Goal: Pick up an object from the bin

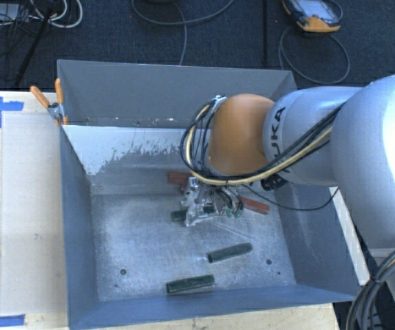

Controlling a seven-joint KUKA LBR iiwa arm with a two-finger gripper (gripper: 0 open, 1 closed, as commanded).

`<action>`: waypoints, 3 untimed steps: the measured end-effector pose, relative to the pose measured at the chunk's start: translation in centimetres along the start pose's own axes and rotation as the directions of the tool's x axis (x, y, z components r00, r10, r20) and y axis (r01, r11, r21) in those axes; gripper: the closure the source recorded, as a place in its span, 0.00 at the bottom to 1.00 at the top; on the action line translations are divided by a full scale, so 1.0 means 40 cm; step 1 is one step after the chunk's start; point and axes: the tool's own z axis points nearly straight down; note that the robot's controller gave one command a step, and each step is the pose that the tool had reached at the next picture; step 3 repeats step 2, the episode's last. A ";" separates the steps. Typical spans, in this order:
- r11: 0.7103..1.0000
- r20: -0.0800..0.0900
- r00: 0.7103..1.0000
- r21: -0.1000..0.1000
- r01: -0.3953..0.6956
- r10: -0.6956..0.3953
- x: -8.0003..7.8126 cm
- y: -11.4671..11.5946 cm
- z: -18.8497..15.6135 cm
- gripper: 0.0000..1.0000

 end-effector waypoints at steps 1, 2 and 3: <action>1.000 0.000 1.000 0.000 0.000 0.000 0.000 0.000 0.000 1.00; 0.999 -0.003 0.999 0.002 0.040 -0.040 -0.007 0.048 -0.502 1.00; 0.999 -0.003 0.999 0.002 0.040 -0.040 -0.007 0.048 -0.502 1.00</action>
Offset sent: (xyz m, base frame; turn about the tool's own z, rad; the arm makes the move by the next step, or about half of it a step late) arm 0.0007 0.0241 0.2488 -0.0546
